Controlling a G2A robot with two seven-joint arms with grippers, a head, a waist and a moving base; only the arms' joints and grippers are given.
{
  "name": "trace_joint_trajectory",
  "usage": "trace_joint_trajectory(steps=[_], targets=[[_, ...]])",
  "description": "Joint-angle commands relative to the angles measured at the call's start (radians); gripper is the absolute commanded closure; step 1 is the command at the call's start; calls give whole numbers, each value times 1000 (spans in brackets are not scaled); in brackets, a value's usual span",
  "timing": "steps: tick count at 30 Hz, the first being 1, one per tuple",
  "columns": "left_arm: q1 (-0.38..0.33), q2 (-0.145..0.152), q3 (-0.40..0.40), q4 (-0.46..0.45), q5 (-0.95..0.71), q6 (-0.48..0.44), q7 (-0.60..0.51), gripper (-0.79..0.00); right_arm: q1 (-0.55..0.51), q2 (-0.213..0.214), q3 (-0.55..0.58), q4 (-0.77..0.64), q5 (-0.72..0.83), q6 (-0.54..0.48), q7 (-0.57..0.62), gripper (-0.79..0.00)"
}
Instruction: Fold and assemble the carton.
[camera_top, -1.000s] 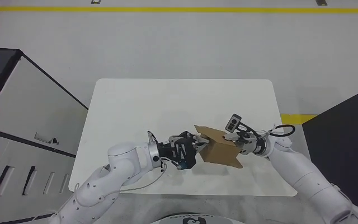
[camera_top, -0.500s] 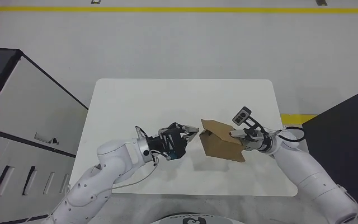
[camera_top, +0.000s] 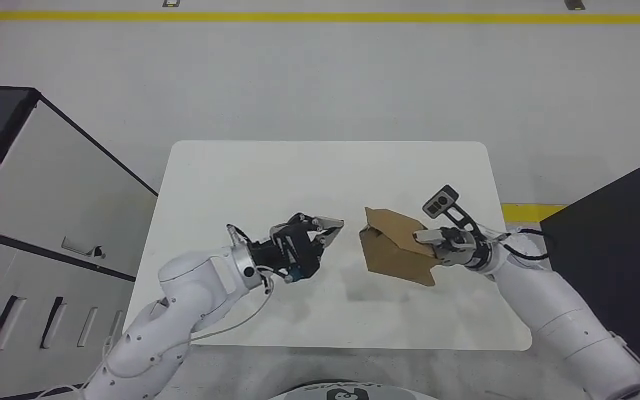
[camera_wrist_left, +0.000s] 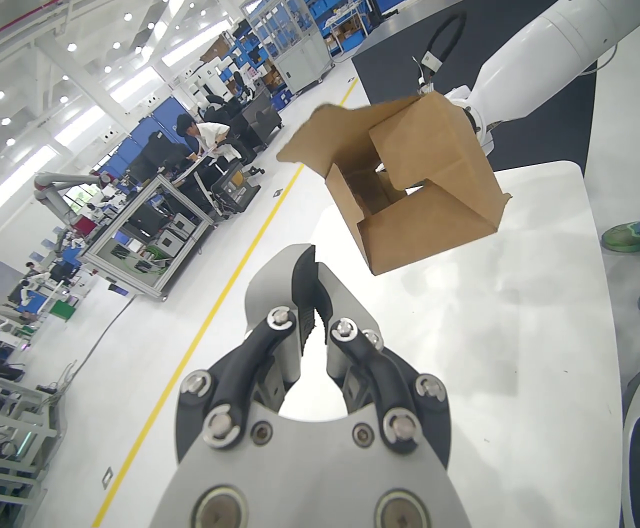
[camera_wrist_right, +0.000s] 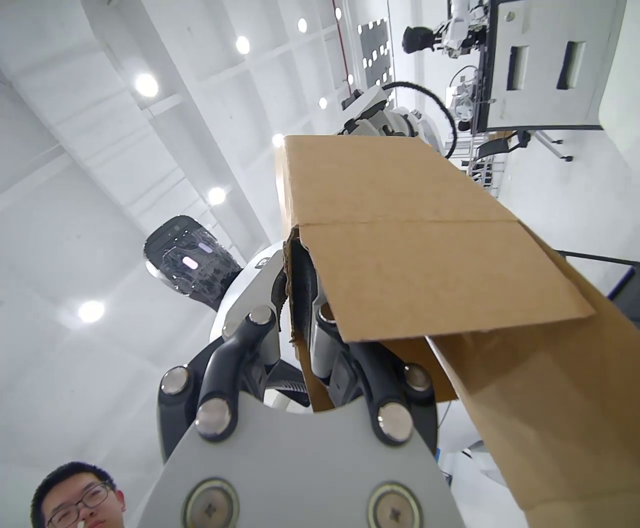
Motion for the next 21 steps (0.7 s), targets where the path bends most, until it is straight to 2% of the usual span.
trace_joint_trajectory(steps=[1, 6, 9, 15, 21], targets=[[12, 2, -20, -11, -5, 2, 4, 0, -5, 2, 17, 6, -45, -31, -12, 0], [54, 11, -80, -64, -2, -8, 17, 0, -27, 6, 53, 9, -128, -75, -36, 0], [68, 15, -86, -94, 27, -32, 14, 0, -36, 8, 72, -2, -176, -99, -50, 0], [50, 12, -29, -109, 99, -45, -42, 0, -61, 12, 105, -53, -282, -157, -85, 0], [17, 5, 17, -97, 120, -29, -106, 0, -92, 13, 137, -94, -316, -200, -86, 0]])
